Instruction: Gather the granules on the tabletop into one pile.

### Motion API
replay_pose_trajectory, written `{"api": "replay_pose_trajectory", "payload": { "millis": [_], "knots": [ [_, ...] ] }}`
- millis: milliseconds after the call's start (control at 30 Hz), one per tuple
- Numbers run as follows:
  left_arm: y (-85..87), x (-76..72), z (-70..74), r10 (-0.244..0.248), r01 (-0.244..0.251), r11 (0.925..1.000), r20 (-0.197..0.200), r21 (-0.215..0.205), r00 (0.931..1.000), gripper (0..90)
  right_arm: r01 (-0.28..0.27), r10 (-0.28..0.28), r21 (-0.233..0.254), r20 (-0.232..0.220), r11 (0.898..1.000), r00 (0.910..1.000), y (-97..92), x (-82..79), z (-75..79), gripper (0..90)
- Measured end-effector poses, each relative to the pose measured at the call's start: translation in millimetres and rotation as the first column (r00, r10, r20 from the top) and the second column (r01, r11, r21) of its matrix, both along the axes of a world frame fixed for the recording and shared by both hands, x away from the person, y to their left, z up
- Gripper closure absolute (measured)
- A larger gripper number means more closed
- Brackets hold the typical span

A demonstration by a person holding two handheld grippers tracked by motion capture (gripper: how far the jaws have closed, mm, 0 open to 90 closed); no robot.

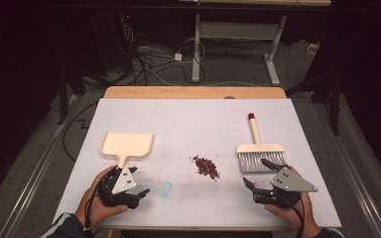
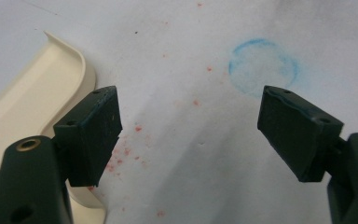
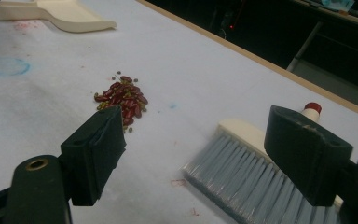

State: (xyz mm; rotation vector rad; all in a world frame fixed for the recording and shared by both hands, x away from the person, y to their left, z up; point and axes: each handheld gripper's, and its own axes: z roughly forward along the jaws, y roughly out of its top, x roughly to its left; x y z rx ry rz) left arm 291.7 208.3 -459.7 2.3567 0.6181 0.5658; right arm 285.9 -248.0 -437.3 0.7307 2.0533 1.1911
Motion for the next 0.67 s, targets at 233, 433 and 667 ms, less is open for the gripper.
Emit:
{"api": "replay_pose_trajectory", "payload": {
  "millis": [233,433,667],
  "knots": [
    [-2.9,1.8,-0.2,-0.006,0.006,1.0000,-0.003,0.006,1.0000,20.6,-0.002,0.002,-0.002,-0.012,1.000,0.9999,-1.0,0.0,-1.3,20.7],
    [-3.0,2.1,0.2,-0.003,0.003,1.0000,-0.003,-0.001,1.0000,20.7,-0.004,0.003,-0.009,-0.012,1.000,0.9999,-0.8,-0.2,-1.1,20.4],
    [-3.9,5.9,-0.2,-0.005,0.005,1.0000,-0.010,-0.008,0.9999,20.7,-0.019,0.019,-0.062,-0.006,0.998,0.9998,4.6,0.3,-4.2,19.8]
  ]
}}
